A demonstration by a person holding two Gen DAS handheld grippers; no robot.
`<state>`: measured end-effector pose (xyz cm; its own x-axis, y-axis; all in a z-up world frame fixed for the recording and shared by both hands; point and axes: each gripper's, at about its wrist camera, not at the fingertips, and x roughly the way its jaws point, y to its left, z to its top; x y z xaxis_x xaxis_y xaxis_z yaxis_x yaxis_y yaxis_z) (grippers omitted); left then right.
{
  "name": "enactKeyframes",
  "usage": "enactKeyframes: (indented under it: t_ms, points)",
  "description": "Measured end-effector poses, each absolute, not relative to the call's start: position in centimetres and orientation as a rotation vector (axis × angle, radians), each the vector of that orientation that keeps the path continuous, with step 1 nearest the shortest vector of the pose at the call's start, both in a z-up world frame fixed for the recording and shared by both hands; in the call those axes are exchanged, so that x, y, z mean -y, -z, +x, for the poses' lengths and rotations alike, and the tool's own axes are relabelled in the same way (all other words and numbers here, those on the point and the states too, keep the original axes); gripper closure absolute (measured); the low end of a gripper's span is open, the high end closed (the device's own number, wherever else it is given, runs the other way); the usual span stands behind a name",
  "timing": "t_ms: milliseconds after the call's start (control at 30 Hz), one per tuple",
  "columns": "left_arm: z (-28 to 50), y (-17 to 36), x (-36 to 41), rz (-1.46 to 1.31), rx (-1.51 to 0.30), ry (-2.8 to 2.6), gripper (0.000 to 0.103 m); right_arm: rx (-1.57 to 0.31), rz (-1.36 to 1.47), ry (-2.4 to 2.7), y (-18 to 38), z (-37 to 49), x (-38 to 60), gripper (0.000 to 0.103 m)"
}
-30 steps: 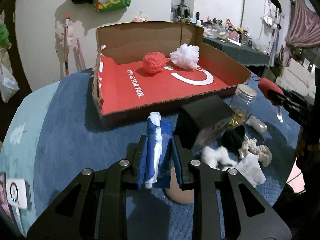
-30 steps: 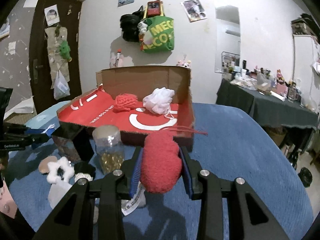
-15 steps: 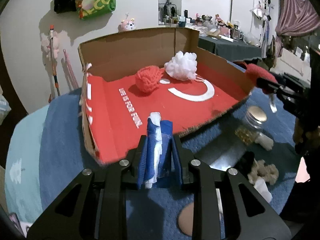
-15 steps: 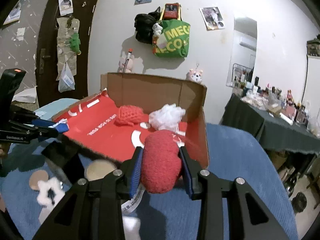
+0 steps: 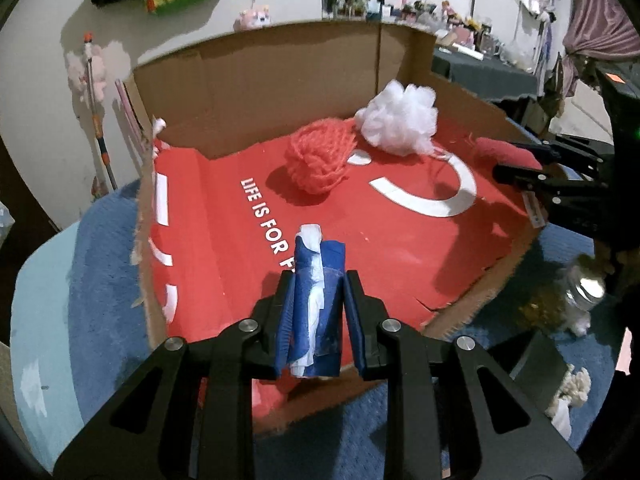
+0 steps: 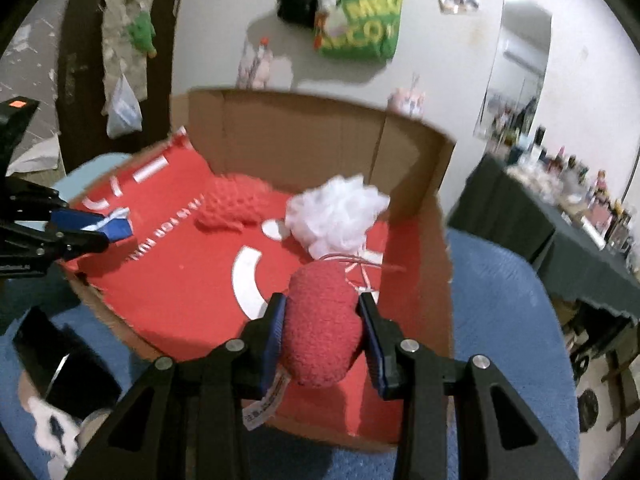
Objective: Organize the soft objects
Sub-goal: 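Carry the blue packet and red heart into the red box with both tools, then open both tools to drop the packet and heart in the box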
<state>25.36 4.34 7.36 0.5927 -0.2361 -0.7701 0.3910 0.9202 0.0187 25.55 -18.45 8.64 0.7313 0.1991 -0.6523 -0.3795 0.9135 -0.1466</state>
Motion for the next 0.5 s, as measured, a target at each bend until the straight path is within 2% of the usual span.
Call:
enactKeyframes:
  t_ms: [233,500]
  points:
    - [27.6,-5.6,-4.2,0.209,-0.925,0.344,0.080,-0.823,-0.340,-0.311,-6.3,28.1,17.8,0.064]
    - [28.2,-4.8,-3.7,0.241,-0.935,0.339,0.080,-0.867,-0.392,-0.306,-5.4,28.8,17.4,0.063]
